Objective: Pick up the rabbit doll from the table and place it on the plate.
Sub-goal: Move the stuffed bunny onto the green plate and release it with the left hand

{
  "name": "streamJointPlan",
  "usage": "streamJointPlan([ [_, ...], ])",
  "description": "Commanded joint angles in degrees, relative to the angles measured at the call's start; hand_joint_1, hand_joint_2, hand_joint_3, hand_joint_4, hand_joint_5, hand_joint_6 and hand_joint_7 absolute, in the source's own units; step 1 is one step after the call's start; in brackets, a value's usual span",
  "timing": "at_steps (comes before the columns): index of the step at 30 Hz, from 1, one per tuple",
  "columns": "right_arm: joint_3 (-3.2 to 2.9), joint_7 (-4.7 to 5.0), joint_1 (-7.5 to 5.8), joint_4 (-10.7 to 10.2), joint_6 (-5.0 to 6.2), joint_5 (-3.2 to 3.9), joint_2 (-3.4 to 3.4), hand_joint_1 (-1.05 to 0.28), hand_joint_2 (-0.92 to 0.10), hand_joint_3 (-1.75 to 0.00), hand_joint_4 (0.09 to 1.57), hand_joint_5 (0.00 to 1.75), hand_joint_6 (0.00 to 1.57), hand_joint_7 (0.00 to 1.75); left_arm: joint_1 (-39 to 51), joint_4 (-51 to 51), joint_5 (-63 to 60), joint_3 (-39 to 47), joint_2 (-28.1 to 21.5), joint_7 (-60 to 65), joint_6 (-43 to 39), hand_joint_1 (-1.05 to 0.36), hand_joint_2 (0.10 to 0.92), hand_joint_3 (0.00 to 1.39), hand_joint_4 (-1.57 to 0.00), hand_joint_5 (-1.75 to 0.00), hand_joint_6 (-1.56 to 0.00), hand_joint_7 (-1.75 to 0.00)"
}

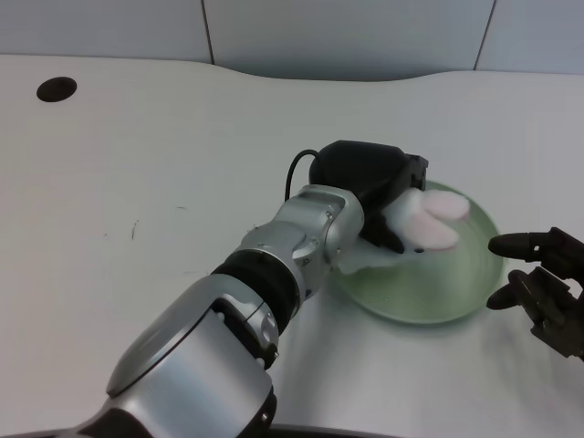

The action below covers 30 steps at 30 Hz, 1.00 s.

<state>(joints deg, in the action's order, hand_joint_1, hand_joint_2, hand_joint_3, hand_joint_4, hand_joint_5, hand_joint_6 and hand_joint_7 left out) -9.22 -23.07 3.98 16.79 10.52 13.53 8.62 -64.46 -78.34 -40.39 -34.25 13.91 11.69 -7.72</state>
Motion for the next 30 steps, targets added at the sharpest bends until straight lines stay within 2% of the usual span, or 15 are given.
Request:
streamJointPlan([
  [1,-0.35,0.69,-1.13,-1.9,-1.9,0.92,0.12,-0.26,-0.92,-0.53,0.29,1.42,0.36,0.98,-1.52,-0.16,-0.27,-0.23,2.88,-0.91,0.73,-0.27,0.877,0.0,-0.74,-1.2,-0.86,-0.64],
  [2,-0.3,0.84,-1.27,-2.28,-2.22,0.94,0.04,-0.26,-0.92,-0.53,0.3,1.43,0.36,0.98,-1.62,-0.15,-0.22,-0.22,2.96,-1.05,0.67,-0.27,0.879,0.0,-0.76,-1.06,-0.9,-0.5],
  [4,-0.23,1.0,-1.47,-2.83,-2.82,1.02,-0.07,-0.27,-0.92,-0.53,0.3,1.44,0.34,1.02,-1.74,-0.13,-0.15,-0.19,3.1,-1.18,0.6,-0.29,0.874,0.0,-0.81,-0.91,-0.97,-0.3],
  [7,-0.15,1.11,-1.59,-2.81,-2.72,0.76,-0.1,-0.29,-0.92,-0.52,0.31,1.46,0.33,1.05,-1.87,-0.16,-0.24,-0.32,3.27,-2.05,0.94,-0.3,0.859,0.0,-0.84,-0.94,-1.03,-0.19],
  [11,0.11,1.71,-1.98,-3.33,-2.63,0.39,-0.34,-0.29,-0.92,-0.5,0.31,1.47,0.32,1.06,-1.51,-0.14,-0.4,-0.55,3.27,-1.81,0.68,-0.3,0.849,0.0,-0.87,-1.07,-1.09,-0.15],
  [13,0.31,1.75,-2.09,-3.42,-2.2,0.14,-0.33,-0.3,-0.92,-0.49,0.31,1.47,0.32,1.07,-1.35,-0.16,-0.45,-0.7,3.34,-1.7,0.58,-0.31,0.849,0.0,-0.82,-1.18,-1.1,-0.13],
  [15,0.4,1.66,-2.16,-3.41,-2.03,0.09,-0.27,-0.3,-0.92,-0.49,0.31,1.47,0.31,1.07,-1.19,-0.16,-0.48,-0.89,3.4,-1.4,0.35,-0.32,0.854,0.0,-0.8,-1.17,-1.1,-0.12],
  [17,0.46,1.8,-2.31,-3.83,-2.42,0.18,-0.36,-0.29,-0.92,-0.49,0.3,1.47,0.31,1.08,-0.95,-0.11,-0.53,-1.07,3.39,-0.71,-0.55,-0.32,0.867,0.01,-0.84,-0.93,-1.12,-0.08],
  [18,0.52,1.88,-2.4,-4.08,-2.63,0.14,-0.35,-0.29,-0.92,-0.5,0.3,1.46,0.31,1.09,-0.75,-0.06,-0.71,-1.29,3.3,0.06,-1.3,-0.32,0.873,0.01,-0.86,-0.9,-1.14,-0.08],
  [19,0.56,2.0,-2.44,-4.31,-2.92,0.15,-0.38,-0.28,-0.92,-0.5,0.29,1.45,0.31,1.09,-0.6,-0.04,-0.81,-1.42,3.26,0.57,-1.78,-0.29,0.899,0.02,-0.81,-1.23,-1.0,-0.67],
  [21,0.61,1.88,-2.5,-4.53,-3.08,0.31,-0.4,-0.28,-0.92,-0.51,0.29,1.45,0.3,1.09,-0.26,-0.03,-0.55,-1.29,3.2,1.7,-2.77,-0.25,0.915,0.05,-0.78,-1.55,-0.76,-1.38],
  [22,0.56,1.64,-2.43,-4.34,-2.9,0.49,-0.42,-0.28,-0.92,-0.52,0.3,1.44,0.3,1.09,-0.18,-0.07,-0.14,-0.96,3.24,1.66,-2.98,-0.23,0.919,0.08,-0.78,-1.67,-0.7,-1.6],
  [23,0.55,1.51,-2.4,-4.31,-2.98,0.56,-0.38,-0.28,-0.92,-0.52,0.3,1.44,0.3,1.09,-0.12,-0.09,0.48,-0.4,3.28,1.31,-3.23,-0.23,0.92,0.1,-0.76,-1.7,-0.66,-1.67],
  [25,0.66,1.55,-2.38,-4.21,-2.59,0.06,-0.18,-0.28,-0.92,-0.51,0.32,1.44,0.3,1.1,-0.11,-0.15,1.52,0.57,3.39,0.33,-3.28,-0.24,0.919,0.14,-0.72,-1.74,-0.61,-1.73],
  [30,0.49,1.53,-2.34,-3.97,-2.66,0.31,-0.33,-0.28,-0.92,-0.5,0.33,1.43,0.31,1.1,-0.06,-0.15,1.71,0.99,3.4,0.36,-3.33,-0.26,0.908,0.11,-0.69,-1.71,-0.58,-1.73],
])
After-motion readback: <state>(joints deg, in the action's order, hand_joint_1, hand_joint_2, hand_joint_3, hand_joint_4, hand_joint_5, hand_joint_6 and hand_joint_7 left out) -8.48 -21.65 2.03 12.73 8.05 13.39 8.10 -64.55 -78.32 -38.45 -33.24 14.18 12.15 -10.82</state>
